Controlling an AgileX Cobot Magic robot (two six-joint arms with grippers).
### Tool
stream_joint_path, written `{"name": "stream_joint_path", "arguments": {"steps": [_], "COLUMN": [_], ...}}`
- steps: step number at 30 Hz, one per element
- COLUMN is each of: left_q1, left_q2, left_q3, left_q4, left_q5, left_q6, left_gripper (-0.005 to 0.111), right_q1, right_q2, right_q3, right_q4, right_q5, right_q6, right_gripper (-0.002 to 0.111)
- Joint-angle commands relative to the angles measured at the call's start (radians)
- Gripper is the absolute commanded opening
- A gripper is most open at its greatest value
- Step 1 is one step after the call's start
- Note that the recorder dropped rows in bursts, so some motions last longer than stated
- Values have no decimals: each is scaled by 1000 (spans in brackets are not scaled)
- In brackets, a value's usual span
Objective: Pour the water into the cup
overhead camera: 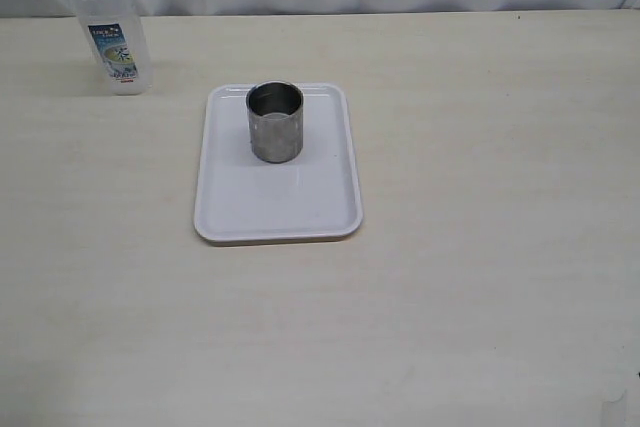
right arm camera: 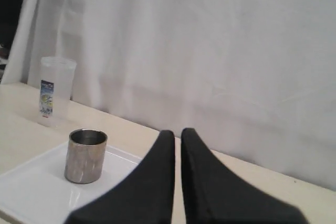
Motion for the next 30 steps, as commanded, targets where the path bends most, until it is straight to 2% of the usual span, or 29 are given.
{"name": "stream_joint_path", "arguments": {"steps": [1, 9, 11, 19, 24, 30], "left_q1": [1, 1, 1, 1, 1, 1], "left_q2": [-4, -4, -4, -4, -4, -4], "left_q3": [3, 3, 3, 3, 3, 3], "left_q4": [0, 0, 0, 0, 0, 0], "left_q5": [-13, -13, -13, -13, -13, -13], "left_q6": [-4, -4, -4, -4, -4, -4], "left_gripper": [0, 0, 0, 0, 0, 0], "right_q1": [-102, -384, -426, -434, -434, -434], "right_q2": [-4, -4, -4, -4, -4, -4], "right_q3": [3, 3, 3, 3, 3, 3], "right_q4": [92, 107, 107, 106, 100, 80], "right_q5": [7, 7, 9, 32, 205, 303], "right_q6": [-1, 104, 104, 104, 93, 106], "right_gripper": [4, 4, 4, 4, 4, 4]}}
